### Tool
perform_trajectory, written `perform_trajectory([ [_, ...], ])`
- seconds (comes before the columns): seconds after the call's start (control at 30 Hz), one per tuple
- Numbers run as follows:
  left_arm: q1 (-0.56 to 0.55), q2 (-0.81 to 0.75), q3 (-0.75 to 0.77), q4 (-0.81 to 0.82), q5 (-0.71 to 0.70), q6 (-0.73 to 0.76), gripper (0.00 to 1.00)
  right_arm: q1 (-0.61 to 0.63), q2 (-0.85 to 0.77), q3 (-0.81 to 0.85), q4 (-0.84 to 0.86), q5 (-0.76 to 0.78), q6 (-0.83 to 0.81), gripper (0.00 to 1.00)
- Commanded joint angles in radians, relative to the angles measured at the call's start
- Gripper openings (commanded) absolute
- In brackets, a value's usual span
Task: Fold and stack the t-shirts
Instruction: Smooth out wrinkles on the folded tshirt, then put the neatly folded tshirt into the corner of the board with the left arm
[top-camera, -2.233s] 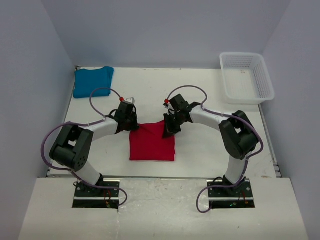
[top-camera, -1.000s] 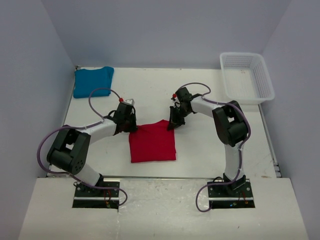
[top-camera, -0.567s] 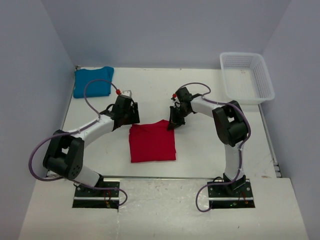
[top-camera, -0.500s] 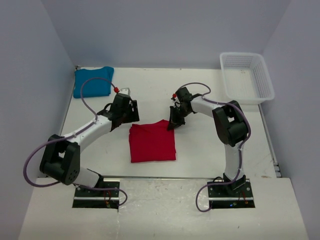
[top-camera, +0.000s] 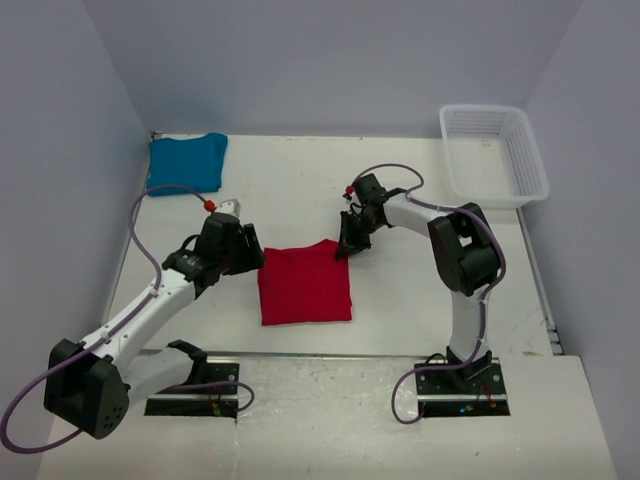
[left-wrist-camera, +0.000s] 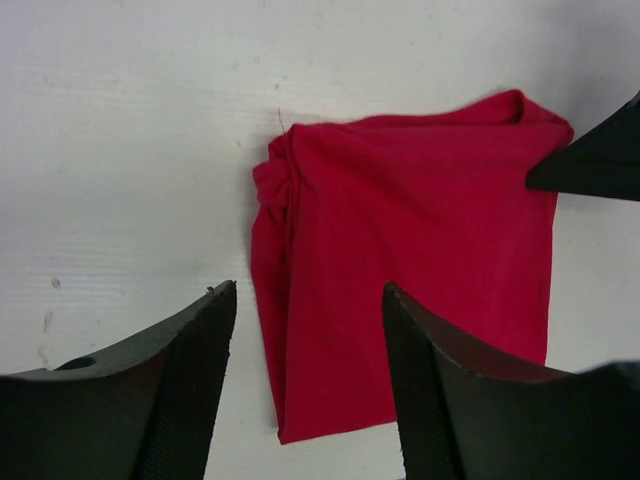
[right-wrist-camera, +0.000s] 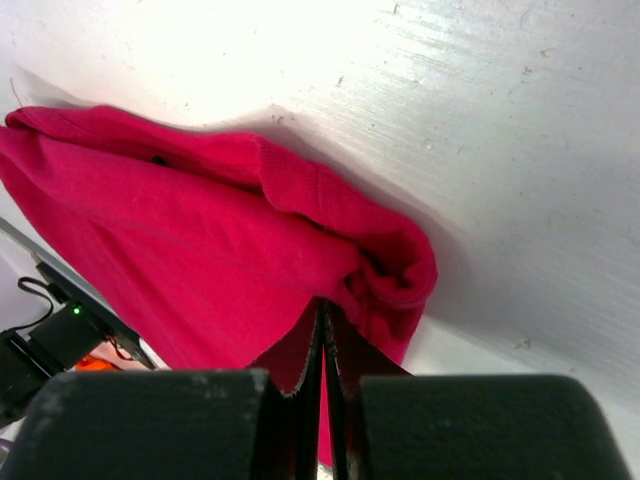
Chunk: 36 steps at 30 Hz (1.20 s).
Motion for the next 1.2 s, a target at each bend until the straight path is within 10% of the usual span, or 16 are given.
perform_trajectory([
  [0.0, -0.004, -0.024, -0.037, -0.039, 0.060, -0.051, 0.59, 0.004, -0.076, -0.017, 0.028, 0.021, -0.017, 0.00],
  [0.23, 0.000, 0.008, -0.092, 0.008, 0.189, -0.042, 0.74, 0.015, -0.086, -0.051, 0.053, 0.011, -0.020, 0.00],
  [1.17, 0.043, 0.240, -0.339, 0.311, 0.410, -0.073, 0.77, 0.020, -0.111, -0.077, 0.073, -0.006, -0.020, 0.00],
])
